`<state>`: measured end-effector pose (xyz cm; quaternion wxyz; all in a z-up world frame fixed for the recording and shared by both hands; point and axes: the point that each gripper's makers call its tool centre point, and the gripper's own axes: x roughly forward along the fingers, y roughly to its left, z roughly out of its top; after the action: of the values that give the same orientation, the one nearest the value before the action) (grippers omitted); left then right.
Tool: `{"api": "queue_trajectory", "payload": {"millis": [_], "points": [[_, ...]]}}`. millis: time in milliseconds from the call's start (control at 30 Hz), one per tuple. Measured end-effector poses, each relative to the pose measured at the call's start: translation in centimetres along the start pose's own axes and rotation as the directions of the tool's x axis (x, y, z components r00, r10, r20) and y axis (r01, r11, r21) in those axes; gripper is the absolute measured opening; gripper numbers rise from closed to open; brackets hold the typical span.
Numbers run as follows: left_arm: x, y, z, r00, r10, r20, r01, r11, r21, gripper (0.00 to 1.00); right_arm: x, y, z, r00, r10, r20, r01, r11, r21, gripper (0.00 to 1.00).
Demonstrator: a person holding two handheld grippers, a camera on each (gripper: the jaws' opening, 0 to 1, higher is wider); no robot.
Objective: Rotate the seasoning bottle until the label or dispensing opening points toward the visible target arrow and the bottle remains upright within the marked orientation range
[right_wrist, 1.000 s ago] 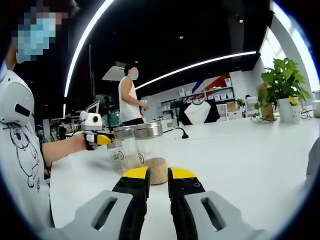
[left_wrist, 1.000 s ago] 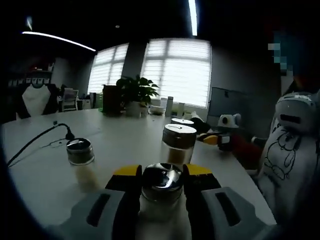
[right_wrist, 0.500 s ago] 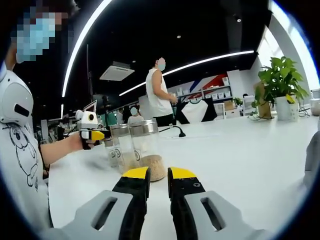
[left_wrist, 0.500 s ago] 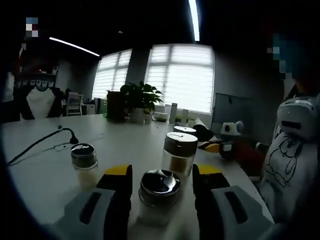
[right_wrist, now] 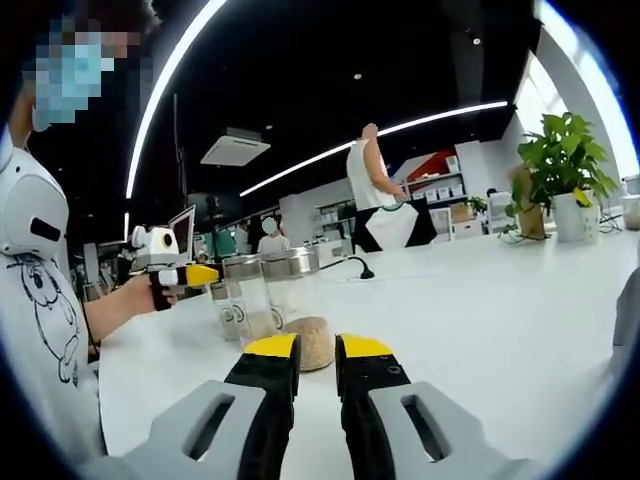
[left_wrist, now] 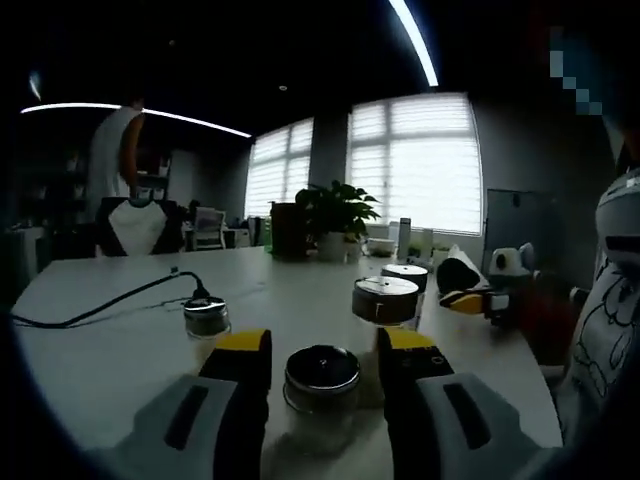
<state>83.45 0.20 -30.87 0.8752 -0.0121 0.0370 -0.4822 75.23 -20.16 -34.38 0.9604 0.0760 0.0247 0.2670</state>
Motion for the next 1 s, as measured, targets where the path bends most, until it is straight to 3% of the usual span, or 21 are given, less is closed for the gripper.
{"api": "queue_trajectory", "payload": {"millis": [367,733,867,1000], "points": [[0.1,0.3,-1.2,0.998,0.022,-0.055,-0.020,0.999,0.040,0.33,-0.2,0.2,0.0,1.000,0.002,-0.007,-0.002,1.000,-0.011,0.12],[0.2,0.5,-1.3,0.998,0.006,-0.056,-0.004,0.999,0.034,0.33,0.1,0.5,0.3,1.000,0.013,-0.011,-0.013,1.000,-0.022,0.12],[0.2,0.6,-1.3,0.997,-0.030,-0.066,0.032,0.999,0.025,0.33,0.2,0.6,0.4,1.000,0.019,-0.012,-0.019,0.999,-0.028,0.12],[0.2,-0.3,-1.4,0.987,-0.136,-0.082,0.137,0.991,0.006,0.33,0.1,0.6,0.5,1.000,0.016,-0.009,-0.016,1.000,-0.027,0.12]]}}
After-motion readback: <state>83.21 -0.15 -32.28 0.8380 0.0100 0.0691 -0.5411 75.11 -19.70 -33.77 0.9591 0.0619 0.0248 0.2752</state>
